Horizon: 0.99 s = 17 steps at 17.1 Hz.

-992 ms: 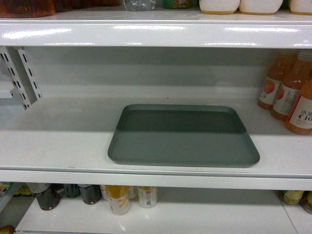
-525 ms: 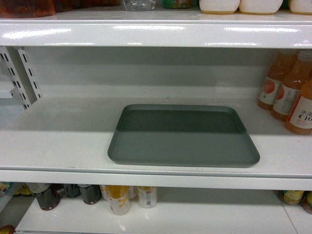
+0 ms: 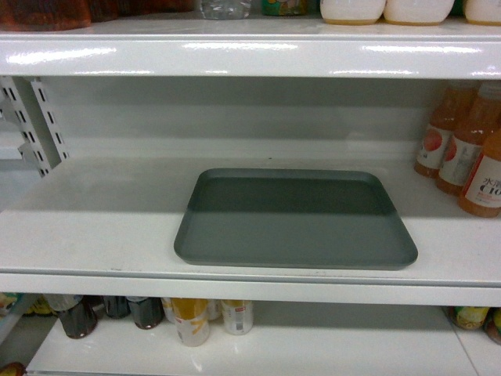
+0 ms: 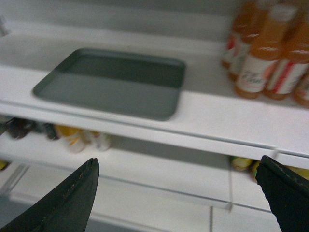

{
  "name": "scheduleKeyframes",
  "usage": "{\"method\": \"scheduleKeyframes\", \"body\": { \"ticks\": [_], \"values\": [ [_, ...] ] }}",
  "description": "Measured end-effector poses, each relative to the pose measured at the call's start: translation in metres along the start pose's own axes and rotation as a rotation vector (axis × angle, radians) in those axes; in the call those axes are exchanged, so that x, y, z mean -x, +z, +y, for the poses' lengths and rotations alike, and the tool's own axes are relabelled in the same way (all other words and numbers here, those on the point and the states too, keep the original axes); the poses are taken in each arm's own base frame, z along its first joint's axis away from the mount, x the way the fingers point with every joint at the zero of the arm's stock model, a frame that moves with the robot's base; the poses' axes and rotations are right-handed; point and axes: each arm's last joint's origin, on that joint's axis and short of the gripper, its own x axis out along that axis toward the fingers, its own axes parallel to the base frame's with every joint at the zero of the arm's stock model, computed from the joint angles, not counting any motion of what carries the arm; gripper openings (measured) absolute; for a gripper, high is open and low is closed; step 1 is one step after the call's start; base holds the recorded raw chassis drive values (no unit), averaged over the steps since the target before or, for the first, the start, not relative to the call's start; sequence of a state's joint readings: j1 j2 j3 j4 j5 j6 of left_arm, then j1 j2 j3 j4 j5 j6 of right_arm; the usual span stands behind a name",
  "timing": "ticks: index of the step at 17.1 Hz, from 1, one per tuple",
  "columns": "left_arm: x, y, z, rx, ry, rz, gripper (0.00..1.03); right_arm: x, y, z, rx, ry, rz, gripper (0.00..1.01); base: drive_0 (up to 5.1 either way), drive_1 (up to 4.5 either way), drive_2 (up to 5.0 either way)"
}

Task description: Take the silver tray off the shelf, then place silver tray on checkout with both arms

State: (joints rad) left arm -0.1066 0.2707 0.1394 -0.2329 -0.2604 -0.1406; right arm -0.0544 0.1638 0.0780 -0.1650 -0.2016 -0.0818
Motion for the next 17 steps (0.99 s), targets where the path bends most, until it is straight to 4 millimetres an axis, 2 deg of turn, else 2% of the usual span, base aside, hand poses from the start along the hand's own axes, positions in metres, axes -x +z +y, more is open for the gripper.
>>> {"method": "scheduleKeyframes", "body": {
  "ticks": [2,4,6,10,14,17],
  "values": [
    [-0.025,0.001,0.001,0.071,0.035,0.120,0.98,-0.015,0.002,0.002,0.010,0.100,0.093,0.98,0.0,0.00,0.0],
    [-0.055,0.008,-0.009,0.096,-0.106,0.210,0.98,-0.036,0.007,0.004,0.010,0.120,0.156,0.98,0.0,0.00,0.0],
    [-0.101,0.015,-0.023,0.027,-0.169,0.258,0.98,-0.072,0.014,0.008,0.009,0.132,0.200,0.98,0.0,0.00,0.0],
    [-0.181,0.000,-0.049,-0.055,-0.188,0.425,0.98,-0.148,0.012,0.005,-0.019,0.104,0.282,0.98,0.0,0.00,0.0],
    [-0.233,-0.003,-0.073,-0.107,-0.184,0.458,0.98,-0.211,0.004,0.002,-0.033,0.083,0.344,0.98,0.0,0.00,0.0],
    [-0.241,-0.003,-0.078,-0.111,-0.184,0.457,0.98,-0.222,0.003,0.002,-0.036,0.081,0.348,0.98,0.0,0.00,0.0]
  ]
}}
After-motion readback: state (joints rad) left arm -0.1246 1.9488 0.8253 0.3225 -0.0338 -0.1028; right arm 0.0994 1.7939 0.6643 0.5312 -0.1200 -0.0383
